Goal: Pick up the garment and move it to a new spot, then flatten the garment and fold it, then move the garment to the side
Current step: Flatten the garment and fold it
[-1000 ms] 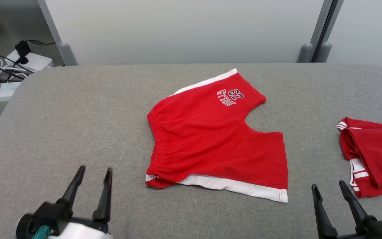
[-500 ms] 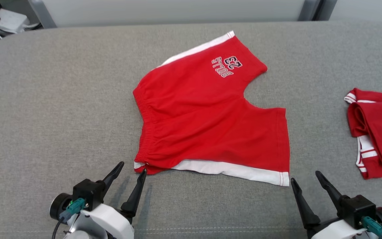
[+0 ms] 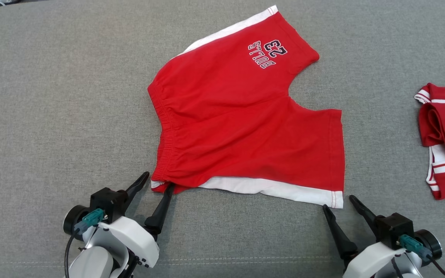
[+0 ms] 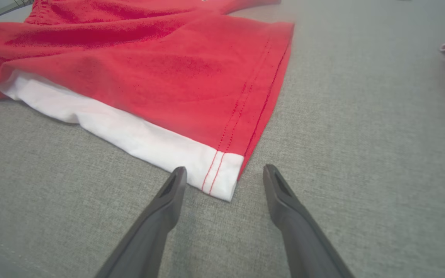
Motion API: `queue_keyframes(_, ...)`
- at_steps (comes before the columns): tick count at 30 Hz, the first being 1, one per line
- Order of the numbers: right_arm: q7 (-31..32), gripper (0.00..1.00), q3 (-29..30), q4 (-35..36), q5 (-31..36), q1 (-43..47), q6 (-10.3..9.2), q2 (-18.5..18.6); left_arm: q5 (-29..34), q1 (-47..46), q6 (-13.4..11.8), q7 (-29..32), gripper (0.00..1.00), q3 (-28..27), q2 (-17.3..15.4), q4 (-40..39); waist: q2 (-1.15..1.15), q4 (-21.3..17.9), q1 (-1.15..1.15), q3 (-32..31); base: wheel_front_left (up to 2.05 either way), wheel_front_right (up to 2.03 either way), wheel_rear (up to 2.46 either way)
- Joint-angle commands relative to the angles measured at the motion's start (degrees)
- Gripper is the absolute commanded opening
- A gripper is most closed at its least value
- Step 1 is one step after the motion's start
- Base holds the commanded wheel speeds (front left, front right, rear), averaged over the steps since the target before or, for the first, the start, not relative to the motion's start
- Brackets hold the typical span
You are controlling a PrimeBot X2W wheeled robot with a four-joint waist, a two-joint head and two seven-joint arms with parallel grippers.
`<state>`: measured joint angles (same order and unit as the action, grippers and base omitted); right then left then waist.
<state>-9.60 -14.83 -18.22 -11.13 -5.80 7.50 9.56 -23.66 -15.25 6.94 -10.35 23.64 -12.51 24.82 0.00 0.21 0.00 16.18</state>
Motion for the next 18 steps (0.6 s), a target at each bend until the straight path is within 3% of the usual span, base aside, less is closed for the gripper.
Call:
queue_keyframes(1, 0.1, 1.0, -1.8, 0.0, -0.9, -1.4, -0.01, 0.7, -0.4, -2.7, 0.2, -0.6, 1.0, -1.5, -1.4, -0.6, 0.0, 0.1, 0.0, 0.3, 0.0, 0.0, 0.0)
queue_keyframes(2, 0.4, 1.0, -2.0, -0.7, -1.2, -1.7, -0.01, 0.6, -0.5, -2.9, 0.2, -0.5, 1.0, -1.1, -1.5, -0.3, 0.0, 0.1, 0.0, 0.4, 0.0, 0.0, 0.0)
queue_keyframes(3, 0.7, 0.84, -2.5, -1.2, -1.4, -2.0, -0.01, 0.5, -0.7, -3.2, 0.3, -0.7, 0.98, -0.8, -1.5, -0.1, 0.0, 0.1, 0.0, 0.5, 0.0, 0.0, 0.0)
queue_keyframes(4, 0.8, 0.45, -2.9, -1.6, -1.7, -2.4, -0.01, 0.5, -0.8, -3.4, 0.3, -0.9, 0.71, -0.6, -1.6, 0.1, 0.0, 0.2, 0.0, 0.6, 0.0, 0.0, 0.0)
queue_keyframes(5, 1.2, 0.0, -3.4, -2.1, -2.2, -2.7, -0.01, 0.5, -1.1, -3.5, 0.4, -0.8, 0.47, -0.2, -1.7, 0.4, 0.0, 0.2, 0.0, 0.6, 0.0, 0.0, 0.0)
queue_keyframes(6, 1.5, 0.0, -3.7, -2.4, -2.6, -2.9, -0.01, 0.5, -1.2, -3.7, 0.4, -0.9, 0.14, 0.1, -1.8, 0.5, 0.0, 0.2, 0.0, 0.6, 0.0, 0.0, 0.0)
queue_keyframes(7, 1.6, 0.0, -3.9, -2.5, -2.9, -3.1, -0.01, 0.6, -1.6, -3.9, 0.4, -1.2, 0.0, 0.3, -1.9, 0.4, 0.0, 0.2, 0.0, 0.6, 0.0, 0.0, 0.0)
queue_keyframes(13, 2.4, 0.0, -4.0, -0.8, -4.9, -1.7, -0.01, 2.0, -2.8, -2.5, 0.5, -1.1, 0.0, 1.3, -3.2, -1.2, 0.0, 0.5, 0.0, 0.0, 0.0, 0.0, 0.0)
queue_keyframes(18, 4.2, 0.0, -1.3, 4.9, -6.6, 3.4, -0.01, 3.4, -3.9, 2.2, 0.0, 0.7, 0.0, 1.2, -5.0, -6.1, 0.0, 0.8, 0.0, -0.8, 0.0, 0.0, 0.0)
